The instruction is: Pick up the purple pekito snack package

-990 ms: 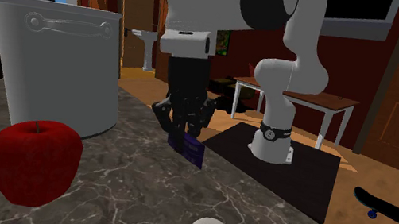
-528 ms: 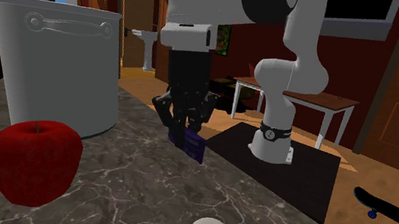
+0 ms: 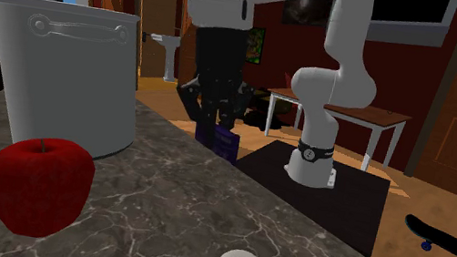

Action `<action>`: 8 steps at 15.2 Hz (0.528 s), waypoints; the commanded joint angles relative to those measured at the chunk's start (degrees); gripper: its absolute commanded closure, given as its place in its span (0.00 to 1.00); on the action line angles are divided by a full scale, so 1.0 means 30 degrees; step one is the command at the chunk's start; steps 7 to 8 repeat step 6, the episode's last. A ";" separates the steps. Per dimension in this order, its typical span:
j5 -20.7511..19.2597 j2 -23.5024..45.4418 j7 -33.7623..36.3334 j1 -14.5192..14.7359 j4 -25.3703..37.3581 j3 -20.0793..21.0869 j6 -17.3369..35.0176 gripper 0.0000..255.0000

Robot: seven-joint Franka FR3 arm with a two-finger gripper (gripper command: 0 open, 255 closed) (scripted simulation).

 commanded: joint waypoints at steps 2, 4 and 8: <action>-0.0150 -0.0214 0.0169 0.0004 0.0636 0.0003 -0.0826 1.00; -0.0236 -0.0350 0.0268 0.0009 0.1007 0.0009 -0.1314 1.00; -0.0243 -0.0361 0.0275 0.0009 0.1034 0.0010 -0.1351 1.00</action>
